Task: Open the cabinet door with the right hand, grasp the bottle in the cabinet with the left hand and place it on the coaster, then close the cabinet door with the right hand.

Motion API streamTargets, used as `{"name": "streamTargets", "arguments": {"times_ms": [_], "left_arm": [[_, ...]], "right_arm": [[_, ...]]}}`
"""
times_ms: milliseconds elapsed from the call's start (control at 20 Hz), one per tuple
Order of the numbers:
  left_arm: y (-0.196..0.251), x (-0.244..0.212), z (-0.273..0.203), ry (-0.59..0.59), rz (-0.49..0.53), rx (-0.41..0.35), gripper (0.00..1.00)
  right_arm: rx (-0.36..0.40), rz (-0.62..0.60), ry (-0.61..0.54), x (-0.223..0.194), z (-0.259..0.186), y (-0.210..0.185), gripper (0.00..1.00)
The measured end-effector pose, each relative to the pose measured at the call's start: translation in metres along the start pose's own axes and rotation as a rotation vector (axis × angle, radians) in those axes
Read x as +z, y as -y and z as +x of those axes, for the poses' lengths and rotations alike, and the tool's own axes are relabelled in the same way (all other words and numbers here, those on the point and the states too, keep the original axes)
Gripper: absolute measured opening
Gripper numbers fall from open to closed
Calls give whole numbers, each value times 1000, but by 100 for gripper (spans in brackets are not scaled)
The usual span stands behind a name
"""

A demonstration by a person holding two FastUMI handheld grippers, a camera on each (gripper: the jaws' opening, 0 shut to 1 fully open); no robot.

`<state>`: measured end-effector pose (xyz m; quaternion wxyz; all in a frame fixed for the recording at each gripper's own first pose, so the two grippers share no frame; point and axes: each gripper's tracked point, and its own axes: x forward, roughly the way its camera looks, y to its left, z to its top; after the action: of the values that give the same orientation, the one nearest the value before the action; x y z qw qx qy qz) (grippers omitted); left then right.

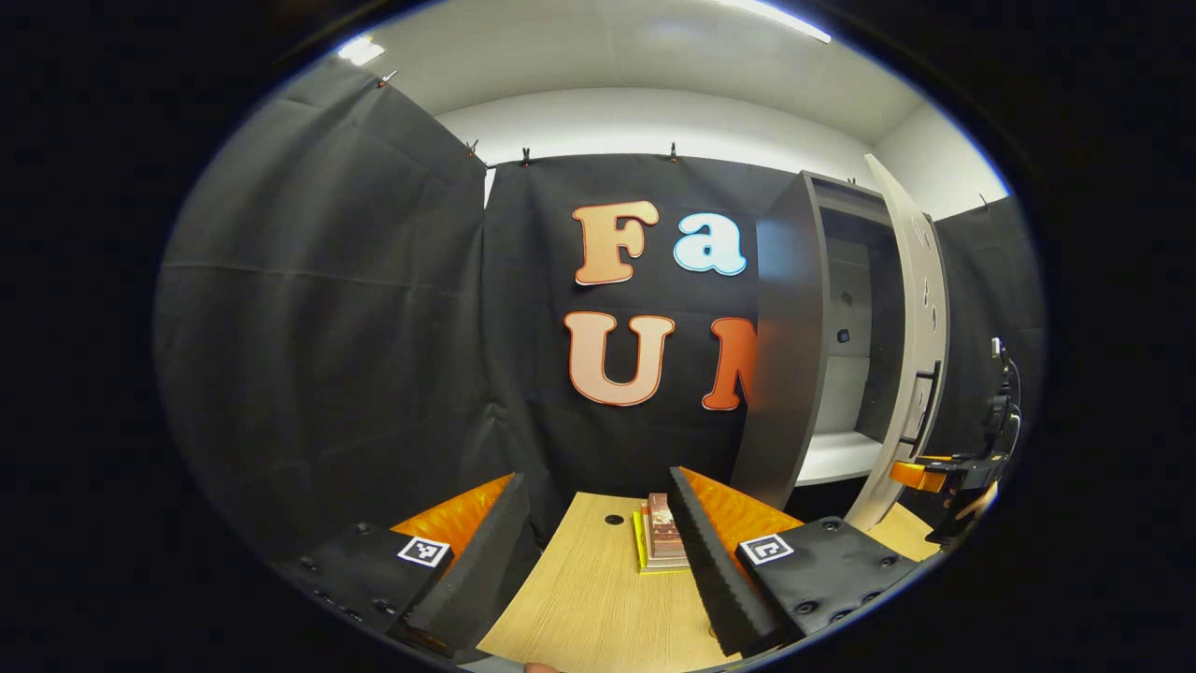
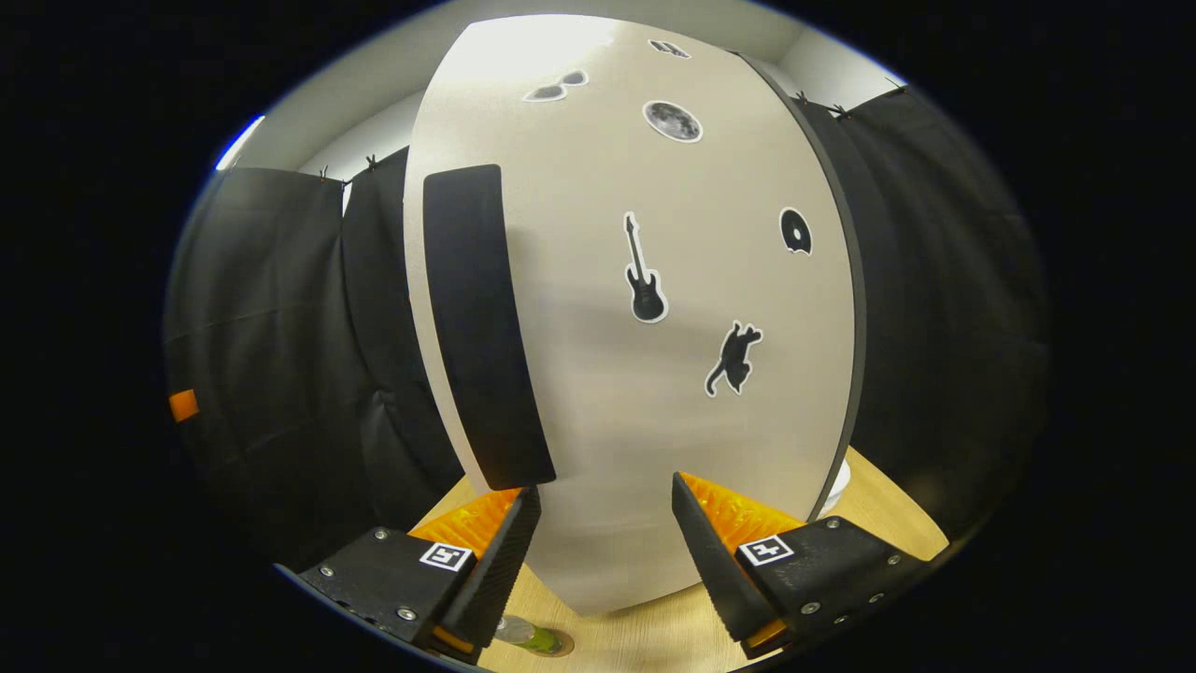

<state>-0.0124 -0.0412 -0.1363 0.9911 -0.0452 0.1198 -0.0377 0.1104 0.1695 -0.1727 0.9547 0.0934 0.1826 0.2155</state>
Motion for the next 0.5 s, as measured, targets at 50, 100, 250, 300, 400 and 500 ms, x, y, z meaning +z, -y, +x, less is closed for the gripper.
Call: {"name": "streamTargets", "arguments": {"times_ms": [50,100,250,300,400,500], "left_arm": [[-2,2,2,3,1,2,100],[-7,7,5,7,3,6,97],[-16,14,12,20,8,26,100],[-21,14,15,22,11,37,100],[-27,15,18,24,18,56,97],[-29,15,23,23,19,59,100]], "right_arm": [[-4,-10,2,3,3,-1,89],[-7,-20,5,7,6,-3,89],[-33,-41,2,9,13,-1,89],[-35,-39,2,9,18,-1,89],[-45,-43,-1,8,26,1,89],[-59,-50,1,8,32,2,89]]}}
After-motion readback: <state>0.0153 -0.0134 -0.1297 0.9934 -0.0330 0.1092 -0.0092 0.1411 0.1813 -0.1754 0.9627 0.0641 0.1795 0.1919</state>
